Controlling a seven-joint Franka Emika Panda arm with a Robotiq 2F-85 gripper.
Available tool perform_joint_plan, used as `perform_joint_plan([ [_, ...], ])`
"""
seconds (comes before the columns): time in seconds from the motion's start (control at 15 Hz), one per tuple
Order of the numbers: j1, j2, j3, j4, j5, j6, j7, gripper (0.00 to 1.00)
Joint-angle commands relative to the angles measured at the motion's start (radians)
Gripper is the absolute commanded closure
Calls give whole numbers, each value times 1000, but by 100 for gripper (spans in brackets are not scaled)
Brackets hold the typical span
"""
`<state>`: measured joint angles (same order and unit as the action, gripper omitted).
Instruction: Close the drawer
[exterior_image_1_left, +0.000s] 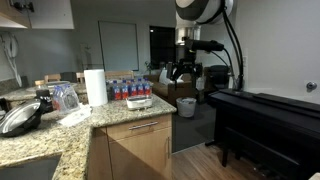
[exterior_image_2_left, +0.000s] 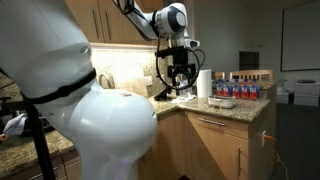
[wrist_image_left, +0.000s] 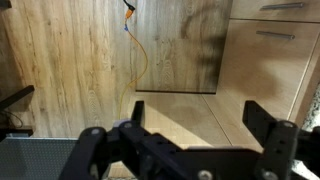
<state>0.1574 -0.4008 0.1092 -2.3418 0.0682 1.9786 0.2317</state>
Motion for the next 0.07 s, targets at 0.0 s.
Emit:
perform_joint_plan([
  [0.0,-20,-1,18,2,7,-3,-7,0],
])
